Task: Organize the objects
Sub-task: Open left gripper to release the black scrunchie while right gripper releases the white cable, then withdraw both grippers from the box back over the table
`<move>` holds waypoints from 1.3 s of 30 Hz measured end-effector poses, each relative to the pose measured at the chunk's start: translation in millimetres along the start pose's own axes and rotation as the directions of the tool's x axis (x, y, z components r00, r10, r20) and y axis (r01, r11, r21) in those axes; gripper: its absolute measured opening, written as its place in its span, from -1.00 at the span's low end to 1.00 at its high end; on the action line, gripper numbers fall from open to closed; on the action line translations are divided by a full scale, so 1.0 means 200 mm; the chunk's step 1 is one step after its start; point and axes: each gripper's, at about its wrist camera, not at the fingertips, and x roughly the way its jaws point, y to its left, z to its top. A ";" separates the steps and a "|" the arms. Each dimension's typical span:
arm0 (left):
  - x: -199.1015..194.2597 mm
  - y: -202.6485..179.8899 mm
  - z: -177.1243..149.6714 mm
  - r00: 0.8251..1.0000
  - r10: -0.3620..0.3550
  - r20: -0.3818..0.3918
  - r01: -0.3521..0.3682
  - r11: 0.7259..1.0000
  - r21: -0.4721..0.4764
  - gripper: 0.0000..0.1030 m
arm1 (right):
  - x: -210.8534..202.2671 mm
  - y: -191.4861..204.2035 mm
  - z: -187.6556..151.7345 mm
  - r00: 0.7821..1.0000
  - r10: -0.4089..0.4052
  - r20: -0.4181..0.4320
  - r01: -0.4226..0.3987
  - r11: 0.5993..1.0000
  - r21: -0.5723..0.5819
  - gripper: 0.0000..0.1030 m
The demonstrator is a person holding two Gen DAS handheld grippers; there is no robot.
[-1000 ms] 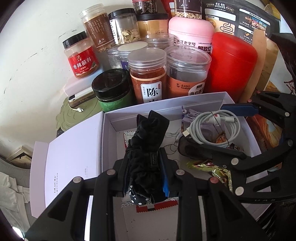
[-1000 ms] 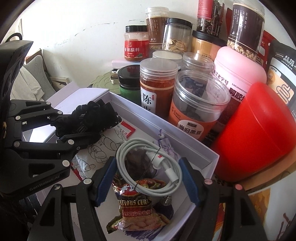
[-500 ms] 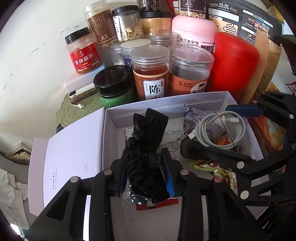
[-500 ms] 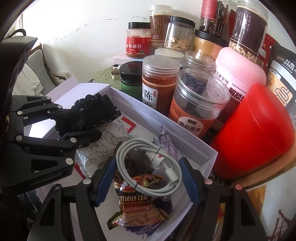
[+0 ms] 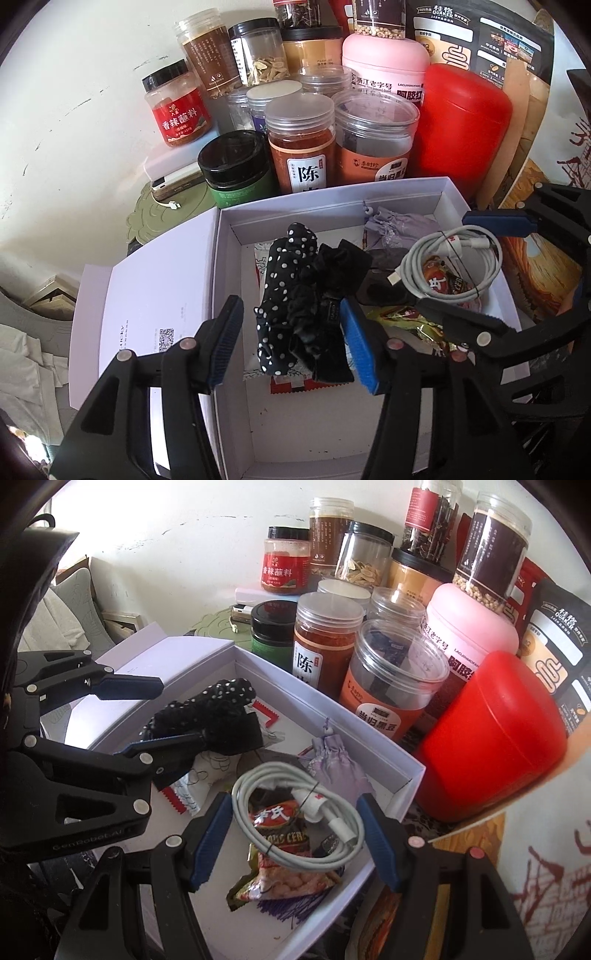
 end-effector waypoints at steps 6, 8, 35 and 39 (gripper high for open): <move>-0.16 0.02 -0.03 0.999 0.038 0.020 -0.037 0.999 -0.020 0.03 | -0.14 0.06 -0.01 0.999 0.001 0.041 0.000 1.000 -0.013 0.36; -0.22 0.03 -0.04 0.998 0.051 0.027 -0.050 0.998 -0.029 0.03 | -0.19 0.09 -0.01 0.999 -0.002 0.053 0.003 1.000 -0.021 0.36; -0.91 -0.01 -0.35 0.988 0.139 0.063 -0.130 0.983 -0.126 0.11 | -0.77 0.23 -0.23 0.981 -0.085 0.173 0.083 0.996 0.021 0.36; -0.99 -0.07 -0.43 0.988 0.134 0.070 -0.124 0.983 -0.138 0.21 | -0.86 0.25 -0.30 0.975 -0.114 0.191 0.106 0.993 0.050 0.47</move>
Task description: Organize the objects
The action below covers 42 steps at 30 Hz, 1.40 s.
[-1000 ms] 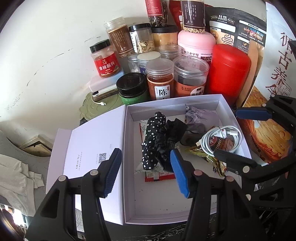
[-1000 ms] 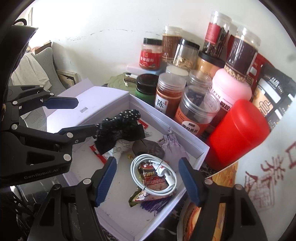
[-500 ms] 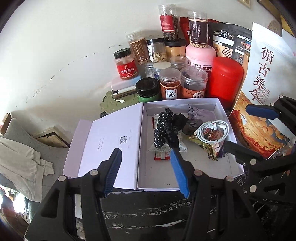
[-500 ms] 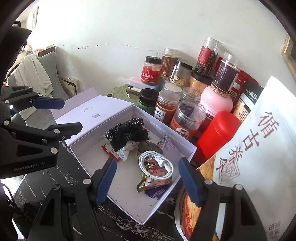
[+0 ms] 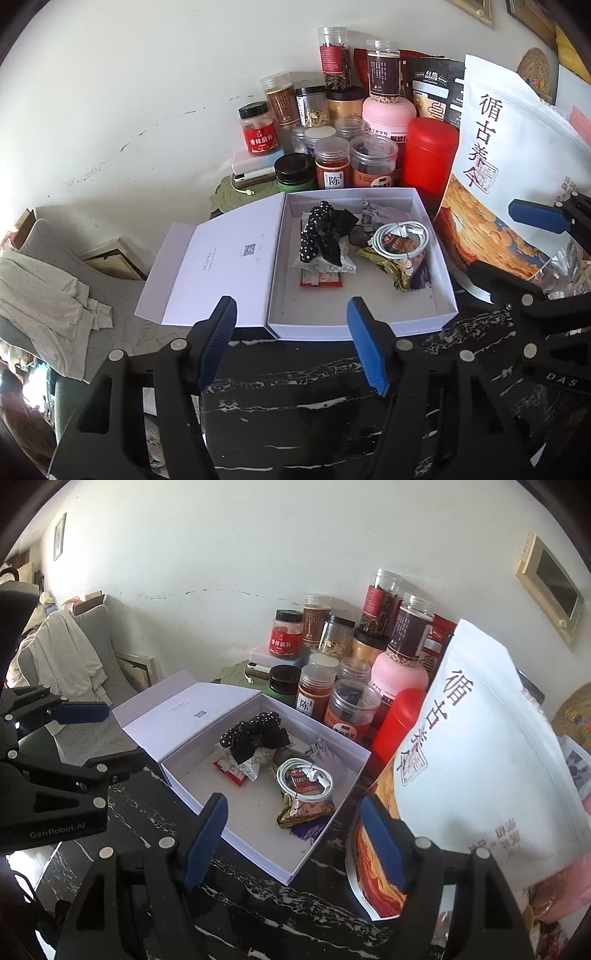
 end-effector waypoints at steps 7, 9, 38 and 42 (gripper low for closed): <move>-0.17 -0.06 -0.14 0.999 0.004 0.045 -0.004 1.000 -0.008 0.38 | -0.15 0.03 -0.12 0.999 -0.027 0.020 0.026 0.999 0.031 0.47; -0.20 -0.07 -0.17 0.999 0.010 0.048 -0.010 1.000 -0.005 0.40 | -0.19 0.04 -0.16 0.999 -0.034 0.027 0.033 0.999 0.034 0.47; -0.26 -0.14 -0.55 1.000 -0.013 -0.011 0.012 0.997 -0.073 0.42 | -0.31 0.16 -0.48 0.998 -0.062 0.004 0.062 0.998 0.023 0.47; -0.25 -0.13 -0.57 1.000 -0.018 -0.020 0.017 0.997 -0.080 0.42 | -0.31 0.17 -0.50 0.998 -0.062 -0.002 0.062 0.998 0.022 0.47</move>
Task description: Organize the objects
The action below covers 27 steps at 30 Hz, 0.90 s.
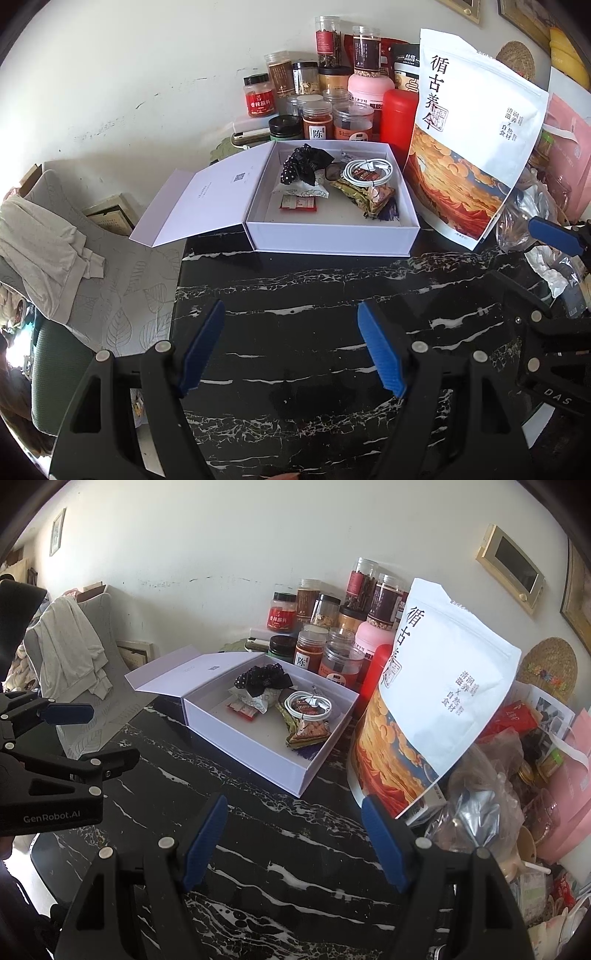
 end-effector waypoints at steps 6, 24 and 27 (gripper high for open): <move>0.00 0.01 -0.02 1.000 -0.005 -0.006 0.005 1.000 -0.005 0.42 | -0.01 0.00 0.00 1.000 -0.005 0.001 0.005 1.000 -0.001 0.47; -0.03 -0.04 -0.07 1.000 -0.024 -0.009 0.024 1.000 0.001 0.42 | -0.03 0.01 -0.03 1.000 -0.010 -0.004 0.010 1.000 0.002 0.47; -0.05 -0.05 -0.08 1.000 -0.024 -0.006 0.024 1.000 0.006 0.42 | -0.04 0.00 -0.05 1.000 -0.011 -0.002 0.011 1.000 0.002 0.47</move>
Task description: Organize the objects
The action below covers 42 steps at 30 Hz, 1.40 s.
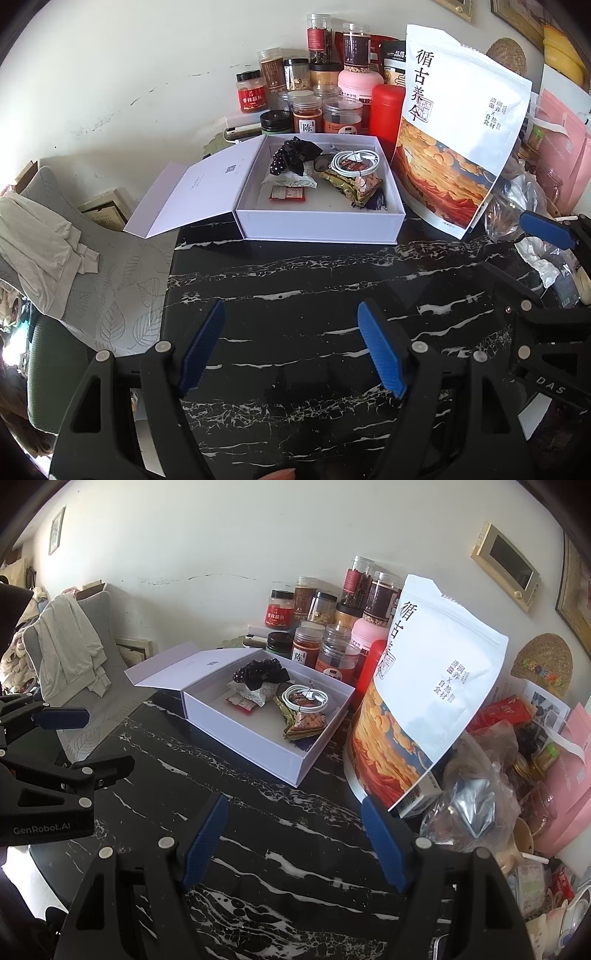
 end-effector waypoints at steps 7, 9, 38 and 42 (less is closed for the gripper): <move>-0.04 -0.02 -0.03 1.000 -0.001 0.009 0.001 1.000 0.005 0.42 | -0.03 0.00 -0.03 1.000 -0.003 0.000 0.003 1.000 0.001 0.47; -0.04 -0.03 -0.04 1.000 -0.004 0.011 0.003 1.000 0.009 0.42 | -0.03 0.00 -0.04 1.000 -0.005 -0.002 0.005 1.000 -0.003 0.47; 0.04 -0.12 -0.14 0.999 -0.036 -0.023 0.037 0.999 0.018 0.42 | 0.03 -0.05 -0.15 0.998 -0.062 -0.031 0.065 0.993 0.101 0.47; 0.06 -0.12 -0.15 0.999 -0.027 -0.028 0.027 0.999 0.019 0.42 | 0.07 -0.06 -0.18 0.997 -0.060 -0.051 0.066 0.991 0.120 0.47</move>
